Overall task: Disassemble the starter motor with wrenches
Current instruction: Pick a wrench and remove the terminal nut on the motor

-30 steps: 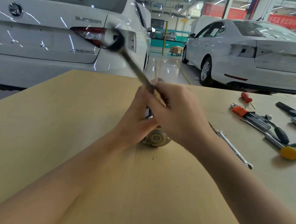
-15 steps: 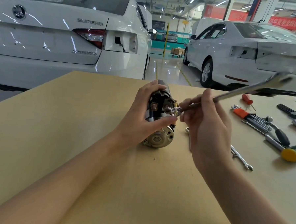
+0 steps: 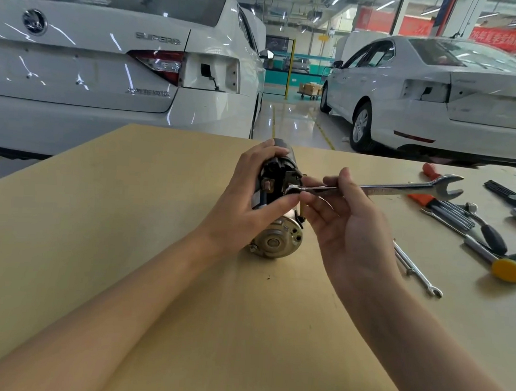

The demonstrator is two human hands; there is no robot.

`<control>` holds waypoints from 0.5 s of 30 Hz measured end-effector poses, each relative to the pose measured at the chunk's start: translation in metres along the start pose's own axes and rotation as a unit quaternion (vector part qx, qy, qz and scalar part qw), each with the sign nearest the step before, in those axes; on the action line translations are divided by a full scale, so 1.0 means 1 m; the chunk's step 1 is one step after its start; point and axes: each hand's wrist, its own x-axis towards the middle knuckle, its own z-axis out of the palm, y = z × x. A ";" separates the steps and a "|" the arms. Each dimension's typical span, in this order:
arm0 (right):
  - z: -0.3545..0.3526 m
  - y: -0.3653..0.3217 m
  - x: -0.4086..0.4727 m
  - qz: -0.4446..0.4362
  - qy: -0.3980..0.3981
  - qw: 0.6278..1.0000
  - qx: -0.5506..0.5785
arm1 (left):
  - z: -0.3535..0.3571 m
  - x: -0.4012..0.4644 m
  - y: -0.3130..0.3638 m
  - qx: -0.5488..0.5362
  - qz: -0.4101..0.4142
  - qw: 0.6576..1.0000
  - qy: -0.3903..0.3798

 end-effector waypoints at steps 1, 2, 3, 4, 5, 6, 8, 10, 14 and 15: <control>0.000 0.000 0.000 -0.001 0.002 1.000 -0.003 | 0.000 0.000 -0.001 0.000 0.003 1.000 0.000; 0.000 0.000 -0.001 -0.005 0.002 1.000 -0.006 | 0.000 0.000 -0.001 -0.001 0.006 1.000 0.000; 0.000 0.000 -0.001 -0.013 0.000 1.000 -0.012 | 0.001 0.000 -0.002 -0.002 0.007 1.000 -0.001; 0.001 0.000 -0.002 -0.027 -0.004 0.999 -0.027 | 0.001 0.000 -0.003 -0.001 0.006 1.000 -0.001; 0.002 -0.001 -0.002 -0.049 -0.011 0.997 -0.055 | 0.001 0.000 -0.003 -0.002 0.002 1.000 -0.002; 0.005 -0.002 -0.002 -0.079 -0.021 0.992 -0.098 | 0.001 0.000 -0.004 -0.004 -0.001 1.000 -0.003; 0.011 -0.006 0.001 -0.153 -0.051 0.962 -0.222 | 0.002 -0.001 -0.004 -0.006 0.003 1.000 -0.004; 0.023 -0.014 0.005 -0.219 -0.105 0.886 -0.396 | 0.003 -0.001 -0.002 -0.004 0.012 1.000 -0.001; 0.049 -0.023 0.005 -0.264 -0.252 0.566 -0.739 | 0.004 0.002 0.002 -0.018 0.025 0.999 -0.022; 0.054 -0.022 0.004 -0.276 -0.272 0.489 -0.781 | 0.004 0.002 0.002 -0.020 0.023 0.999 -0.024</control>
